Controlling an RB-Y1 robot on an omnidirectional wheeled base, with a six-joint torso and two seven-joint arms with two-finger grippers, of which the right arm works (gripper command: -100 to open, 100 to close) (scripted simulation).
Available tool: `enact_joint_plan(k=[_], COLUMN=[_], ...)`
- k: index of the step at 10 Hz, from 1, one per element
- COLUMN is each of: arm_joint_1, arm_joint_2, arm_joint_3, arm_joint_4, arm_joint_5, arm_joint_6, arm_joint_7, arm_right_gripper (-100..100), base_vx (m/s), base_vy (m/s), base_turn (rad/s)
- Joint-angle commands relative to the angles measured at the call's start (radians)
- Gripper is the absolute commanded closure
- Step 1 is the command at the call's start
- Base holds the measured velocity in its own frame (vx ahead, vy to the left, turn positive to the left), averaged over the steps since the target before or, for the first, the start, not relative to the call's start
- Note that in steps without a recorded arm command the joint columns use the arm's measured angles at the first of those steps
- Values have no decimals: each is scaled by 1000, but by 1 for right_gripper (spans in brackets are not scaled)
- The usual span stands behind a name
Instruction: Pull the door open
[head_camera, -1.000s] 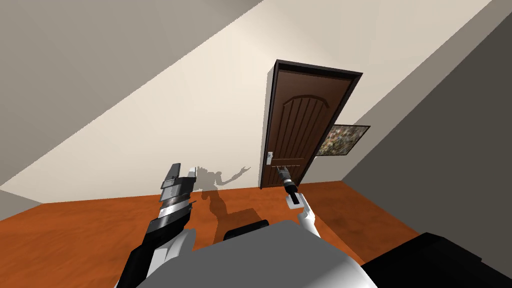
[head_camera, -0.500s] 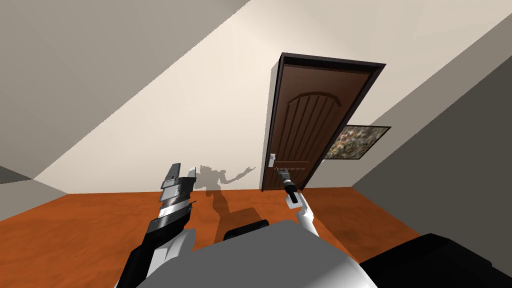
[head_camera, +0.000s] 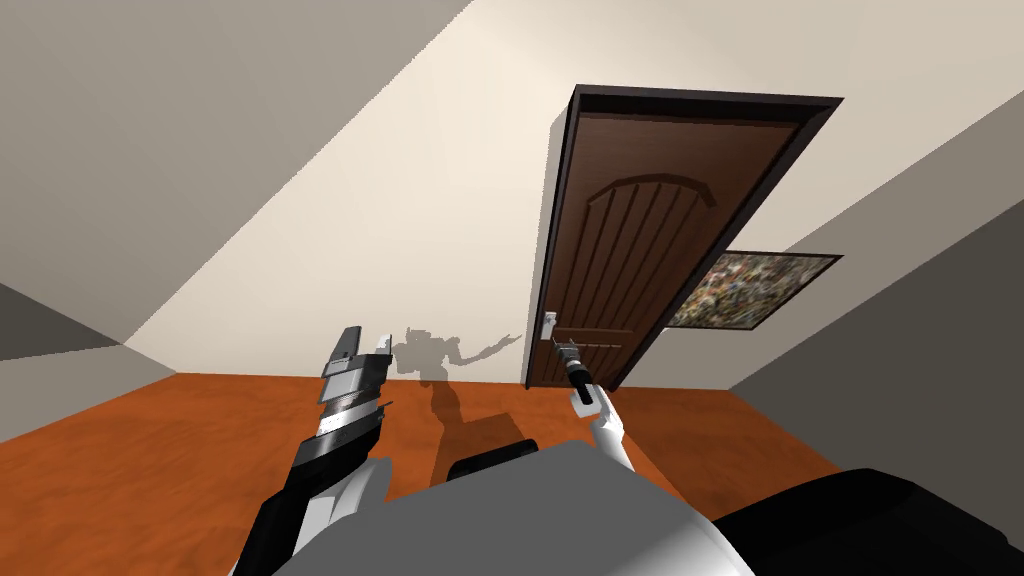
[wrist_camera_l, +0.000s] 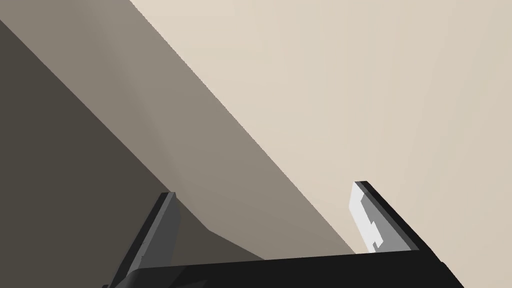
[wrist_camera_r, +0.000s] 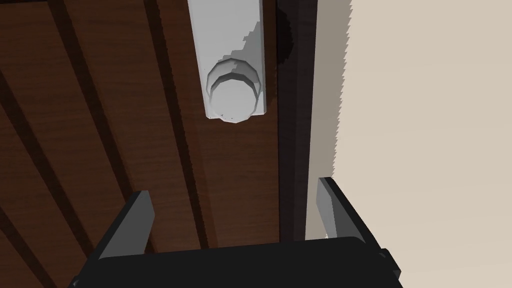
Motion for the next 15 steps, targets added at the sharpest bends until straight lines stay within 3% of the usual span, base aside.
enact_joint_plan(k=[1,10,11,15], arm_joint_1=[-1,-7,-7,-7], arm_joint_2=[-3,10,10,10], arm_joint_3=[-4,-23,-23,-23], arm_joint_4=[4,22,22,22], arm_joint_5=[0,-2,-2,-2], arm_joint_6=[-3,-15,-15,-15], arm_joint_7=[4,20,20,20], arm_right_gripper=[-100,-100,100,100], base_vx=[132,171,-9,-17], base_vy=[-28,-42,-2,2], base_turn=[12,17,-2,2])
